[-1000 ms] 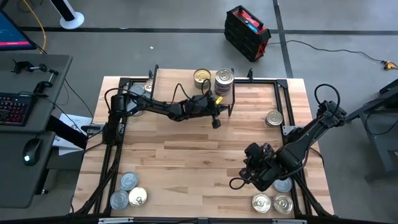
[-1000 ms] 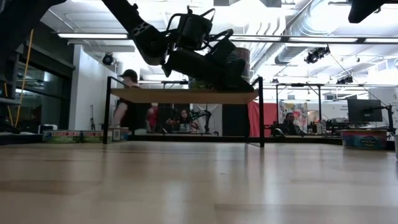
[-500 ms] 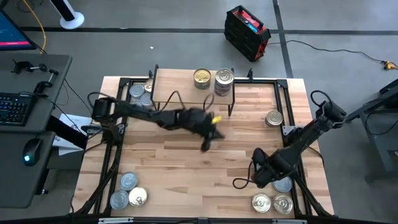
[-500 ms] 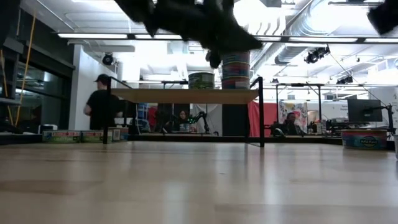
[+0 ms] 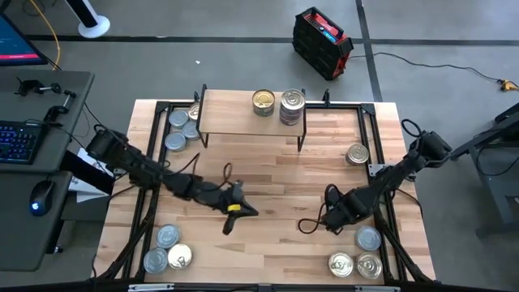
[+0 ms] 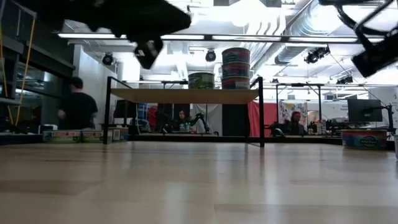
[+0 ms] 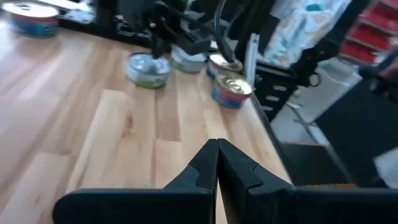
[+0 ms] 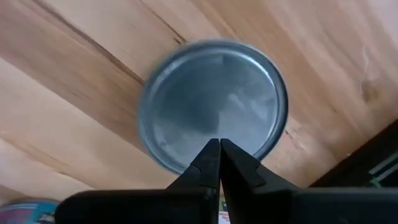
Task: Stack canned seafood by type on shelf
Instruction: Put the green white tuna can on the shelf
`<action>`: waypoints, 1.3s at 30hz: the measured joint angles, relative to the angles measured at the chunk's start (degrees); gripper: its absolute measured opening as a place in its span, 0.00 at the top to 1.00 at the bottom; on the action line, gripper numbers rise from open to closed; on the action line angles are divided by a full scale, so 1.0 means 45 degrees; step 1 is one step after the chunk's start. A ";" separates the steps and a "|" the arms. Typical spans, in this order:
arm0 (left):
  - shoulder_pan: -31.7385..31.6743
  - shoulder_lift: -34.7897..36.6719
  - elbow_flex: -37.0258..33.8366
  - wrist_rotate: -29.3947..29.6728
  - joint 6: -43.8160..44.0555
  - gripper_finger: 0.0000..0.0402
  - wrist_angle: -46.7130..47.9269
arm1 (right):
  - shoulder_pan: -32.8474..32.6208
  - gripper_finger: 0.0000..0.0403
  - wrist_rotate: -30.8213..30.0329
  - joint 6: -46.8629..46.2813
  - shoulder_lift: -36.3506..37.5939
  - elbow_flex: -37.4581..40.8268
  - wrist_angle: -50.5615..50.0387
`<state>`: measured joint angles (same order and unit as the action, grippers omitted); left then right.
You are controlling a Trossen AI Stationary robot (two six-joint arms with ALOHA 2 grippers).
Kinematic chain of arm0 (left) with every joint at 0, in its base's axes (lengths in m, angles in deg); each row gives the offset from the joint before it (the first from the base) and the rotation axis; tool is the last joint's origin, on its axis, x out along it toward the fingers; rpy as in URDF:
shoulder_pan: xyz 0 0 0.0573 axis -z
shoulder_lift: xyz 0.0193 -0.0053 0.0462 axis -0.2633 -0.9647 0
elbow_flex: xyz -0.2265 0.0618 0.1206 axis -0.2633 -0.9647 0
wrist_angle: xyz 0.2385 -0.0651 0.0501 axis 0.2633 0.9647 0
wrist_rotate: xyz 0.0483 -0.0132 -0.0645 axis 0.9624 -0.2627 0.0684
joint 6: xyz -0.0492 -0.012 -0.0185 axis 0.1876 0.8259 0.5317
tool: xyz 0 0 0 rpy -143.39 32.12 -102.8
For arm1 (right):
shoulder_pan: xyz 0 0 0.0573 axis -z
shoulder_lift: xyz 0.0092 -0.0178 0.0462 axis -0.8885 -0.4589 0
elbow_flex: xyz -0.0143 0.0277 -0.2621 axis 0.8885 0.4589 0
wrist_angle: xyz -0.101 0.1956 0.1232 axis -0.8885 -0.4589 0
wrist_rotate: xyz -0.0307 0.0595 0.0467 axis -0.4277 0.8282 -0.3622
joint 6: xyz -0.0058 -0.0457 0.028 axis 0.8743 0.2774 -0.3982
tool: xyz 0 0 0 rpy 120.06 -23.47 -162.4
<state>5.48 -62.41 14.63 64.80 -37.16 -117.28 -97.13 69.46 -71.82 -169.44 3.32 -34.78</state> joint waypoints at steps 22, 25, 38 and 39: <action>0.0679 -0.0025 -0.0018 0.1482 0.0015 1.00 0.2237 | 0.2192 1.00 -0.2742 0.4217 -0.2639 -0.1480 0.6253; 0.0555 -0.0025 -0.0017 0.1487 0.0008 1.00 0.2265 | 0.2498 1.00 -0.3165 0.5843 -0.3618 -0.2659 0.6744; -0.0204 -0.0822 -0.0012 0.1496 -0.1559 1.00 0.1492 | 0.2496 1.00 -0.4351 0.9682 -0.4945 -0.7913 0.2056; -0.0226 -0.1115 -0.0012 0.1396 -0.1559 1.00 0.1210 | 0.2442 1.00 -0.4397 0.9431 -0.4887 -0.7856 0.1678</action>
<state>4.46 -67.43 14.58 71.08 -44.17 -111.83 -86.14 49.67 -29.38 -191.44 -32.04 -27.23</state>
